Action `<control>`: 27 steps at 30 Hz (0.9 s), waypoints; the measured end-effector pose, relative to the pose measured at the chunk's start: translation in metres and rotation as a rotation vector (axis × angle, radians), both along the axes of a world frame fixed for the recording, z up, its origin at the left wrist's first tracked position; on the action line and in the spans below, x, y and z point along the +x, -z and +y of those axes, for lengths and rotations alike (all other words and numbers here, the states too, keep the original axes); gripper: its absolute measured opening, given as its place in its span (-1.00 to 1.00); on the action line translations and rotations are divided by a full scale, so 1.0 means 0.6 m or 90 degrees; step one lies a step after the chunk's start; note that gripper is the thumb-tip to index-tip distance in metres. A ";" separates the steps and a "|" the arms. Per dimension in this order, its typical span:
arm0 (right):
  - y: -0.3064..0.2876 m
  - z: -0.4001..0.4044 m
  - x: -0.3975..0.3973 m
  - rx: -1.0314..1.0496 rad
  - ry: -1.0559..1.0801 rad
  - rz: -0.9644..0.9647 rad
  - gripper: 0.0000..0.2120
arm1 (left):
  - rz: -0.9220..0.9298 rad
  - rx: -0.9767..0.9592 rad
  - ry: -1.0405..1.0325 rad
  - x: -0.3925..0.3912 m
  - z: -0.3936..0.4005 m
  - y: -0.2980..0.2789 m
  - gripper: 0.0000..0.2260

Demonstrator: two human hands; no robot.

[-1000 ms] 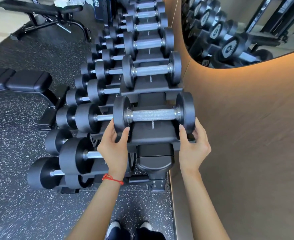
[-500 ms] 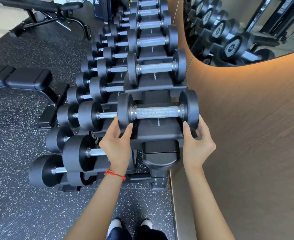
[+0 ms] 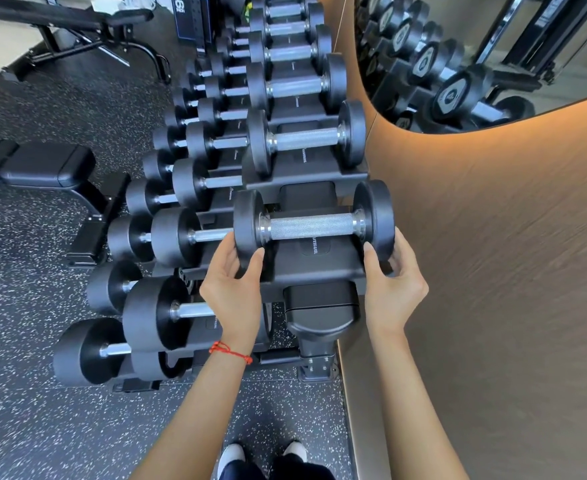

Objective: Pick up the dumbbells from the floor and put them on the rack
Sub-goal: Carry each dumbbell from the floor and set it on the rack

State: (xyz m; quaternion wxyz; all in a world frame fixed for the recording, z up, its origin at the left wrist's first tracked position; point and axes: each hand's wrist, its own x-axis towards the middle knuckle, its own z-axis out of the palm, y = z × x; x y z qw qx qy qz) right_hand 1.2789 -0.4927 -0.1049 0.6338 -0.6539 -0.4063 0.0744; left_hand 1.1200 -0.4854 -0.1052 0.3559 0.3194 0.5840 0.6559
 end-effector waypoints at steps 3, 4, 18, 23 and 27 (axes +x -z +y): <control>-0.010 0.001 -0.006 0.010 0.019 -0.022 -0.57 | 0.011 0.022 0.008 -0.003 0.006 -0.011 -0.53; -0.015 0.003 -0.009 0.018 0.025 -0.036 -0.57 | 0.012 0.030 0.009 -0.005 0.009 -0.015 -0.53; -0.078 0.065 -0.005 0.034 -0.028 -0.008 -0.59 | 0.031 0.090 0.039 -0.027 0.092 -0.056 -0.59; -0.099 0.088 0.020 0.032 -0.048 -0.010 -0.61 | 0.016 0.085 0.031 -0.028 0.134 -0.066 -0.60; -0.114 0.117 0.048 0.025 -0.076 -0.014 -0.61 | 0.054 0.077 0.041 -0.036 0.171 -0.072 -0.60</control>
